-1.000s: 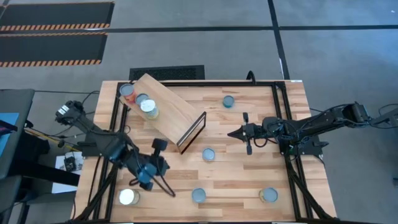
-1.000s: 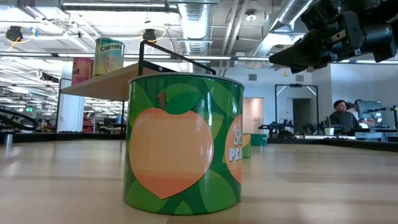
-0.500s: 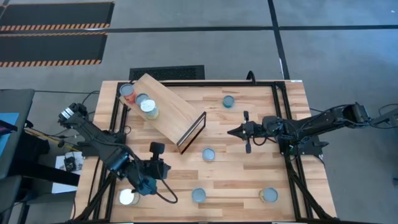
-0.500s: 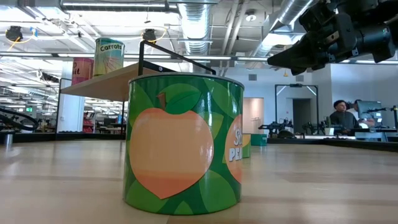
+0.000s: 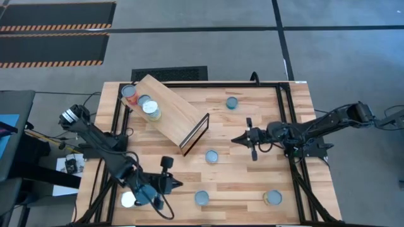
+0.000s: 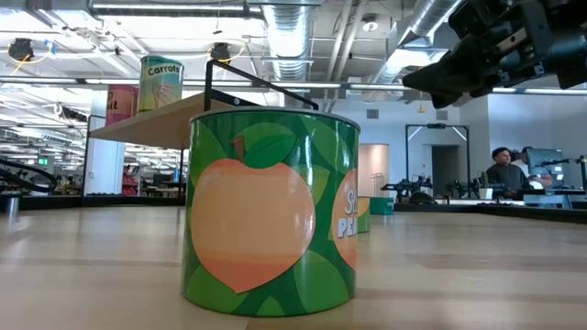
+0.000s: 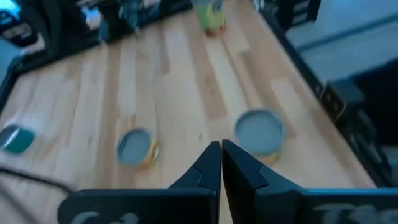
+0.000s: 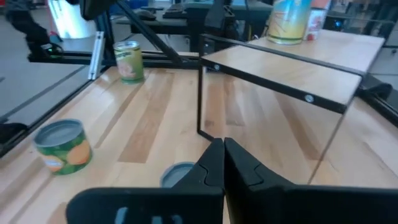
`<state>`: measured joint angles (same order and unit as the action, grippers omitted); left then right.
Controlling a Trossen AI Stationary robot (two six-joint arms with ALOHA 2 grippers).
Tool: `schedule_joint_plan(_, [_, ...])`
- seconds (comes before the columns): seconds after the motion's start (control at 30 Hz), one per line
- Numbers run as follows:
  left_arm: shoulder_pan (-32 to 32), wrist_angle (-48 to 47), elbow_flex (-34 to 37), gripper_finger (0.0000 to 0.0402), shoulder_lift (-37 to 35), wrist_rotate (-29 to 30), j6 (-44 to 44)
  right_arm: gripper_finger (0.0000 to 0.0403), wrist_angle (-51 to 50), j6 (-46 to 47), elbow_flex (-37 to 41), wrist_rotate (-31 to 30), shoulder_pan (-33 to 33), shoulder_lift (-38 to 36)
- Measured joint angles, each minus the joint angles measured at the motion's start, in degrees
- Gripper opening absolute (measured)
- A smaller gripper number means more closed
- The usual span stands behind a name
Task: Pick and place cans onto a shelf
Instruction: Put the canned mushrooms on the shelf
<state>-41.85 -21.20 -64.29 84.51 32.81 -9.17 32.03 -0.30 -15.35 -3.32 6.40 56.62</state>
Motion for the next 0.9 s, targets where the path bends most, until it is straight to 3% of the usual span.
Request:
schedule_joint_plan(0.13, [0.4, 13.5, 5.2, 0.0001, 0.0, 0.6, 3.3, 0.0014, 0.3, -0.6, 0.0, -3.4, 0.4, 0.0])
schedule_joint_plan(0.4, [2.0, 21.2, 7.5, 0.0000, 1.8, 2.3, 4.5, 0.0015, 0.1, 0.7, 0.0, -4.3, 0.5, 0.0])
schedule_joint_plan(0.7, [2.7, 18.3, -3.6, 0.0000, 16.0, 0.9, 9.7, 0.0014, -0.2, 0.9, 0.0, -4.3, 3.1, 0.0])
schedule_joint_plan(0.9, [5.0, 14.1, -8.8, 0.0000, 20.6, 1.1, 5.4, 0.0012, -0.4, 1.4, 0.0, -4.3, 4.5, 0.0])
